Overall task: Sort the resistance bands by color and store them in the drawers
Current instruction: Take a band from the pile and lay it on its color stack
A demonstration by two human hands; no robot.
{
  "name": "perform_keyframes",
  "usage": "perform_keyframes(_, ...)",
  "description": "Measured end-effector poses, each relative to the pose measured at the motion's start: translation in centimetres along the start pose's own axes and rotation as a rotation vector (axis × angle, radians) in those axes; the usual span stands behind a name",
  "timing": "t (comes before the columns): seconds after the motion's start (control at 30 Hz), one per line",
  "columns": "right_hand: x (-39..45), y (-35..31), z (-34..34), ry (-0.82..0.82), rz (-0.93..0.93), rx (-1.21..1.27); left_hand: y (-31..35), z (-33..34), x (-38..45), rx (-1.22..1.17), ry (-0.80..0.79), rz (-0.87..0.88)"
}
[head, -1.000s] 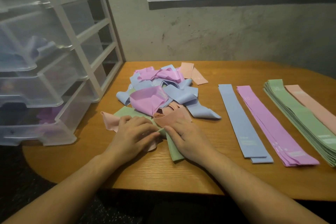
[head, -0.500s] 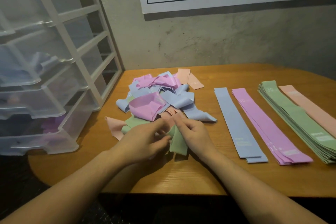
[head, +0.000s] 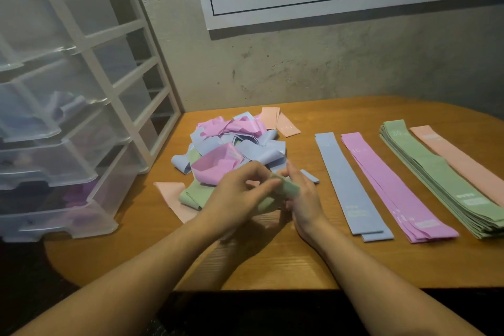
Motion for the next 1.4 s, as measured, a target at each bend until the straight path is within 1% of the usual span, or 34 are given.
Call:
perform_keyframes(0.1,0.1,0.0,0.4,-0.03,-0.006,0.096,0.3,-0.5,0.8,-0.118,0.172,-0.101)
perform_keyframes(0.17,0.1,0.1,0.6,-0.075,-0.028,0.117,0.2,-0.2,1.1,-0.269,0.242,-0.224)
perform_keyframes(0.3,-0.5,-0.4,0.7,-0.137,-0.091,0.157,0.1,0.6,1.7,-0.606,0.319,-0.454)
perform_keyframes(0.4,-0.9,-0.7,1.1,-0.19,-0.136,0.116,0.6,0.7,2.5,-0.894,0.37,-0.527)
perform_keyframes(0.47,-1.0,-0.8,1.2,-0.223,-0.136,0.104,0.7,0.5,3.0,-0.997,0.406,-0.546)
perform_keyframes(0.53,-0.9,-0.7,1.2,-0.215,-0.115,0.116,0.7,0.0,3.5,-1.005,0.424,-0.522)
perform_keyframes(0.63,-0.7,-0.5,0.8,-0.137,-0.079,0.091,0.0,-1.2,4.0,-0.957,0.467,-0.468)
perform_keyframes(0.73,-0.5,-0.4,0.4,-0.073,-0.059,0.082,-1.0,-1.9,3.8,-0.949,0.515,-0.49)
perform_keyframes(0.8,-0.7,-0.7,0.3,-0.056,-0.082,0.018,-1.6,-1.9,3.3,-0.975,0.526,-0.526)
perform_keyframes(0.87,-1.0,-0.9,0.0,-0.045,-0.093,-0.063,-2.1,-1.5,2.7,-0.998,0.485,-0.575)
perform_keyframes(1.0,-1.7,-1.5,-0.7,-0.076,-0.023,-0.198,-2.5,0.7,1.2,-1.007,0.287,-0.716)
perform_keyframes(1.1,-2.1,-2.2,-1.3,-0.09,0.025,-0.354,-2.9,1.9,0.9,-0.98,0.221,-0.701)
perform_keyframes(1.17,-2.2,-2.7,-1.7,-0.091,0.044,-0.442,-3.2,2.2,1.0,-1.004,0.248,-0.681)
perform_keyframes(1.23,-2.3,-2.9,-2.0,-0.121,0.069,-0.473,-3.5,2.1,1.1,-1.005,0.3,-0.664)
perform_keyframes(1.4,-3.1,-3.0,-2.3,-0.257,0.177,-0.484,-3.8,0.8,1.3,-1.012,0.448,-0.583)
Point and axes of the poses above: each hand's wrist, its own x-axis towards the middle knuckle, its own z-axis out of the palm, y = z × x, the point moved 5 cm from there along x, towards the middle knuckle, and after that the axes turned 9 degrees about -x, right-handed, at the moved point
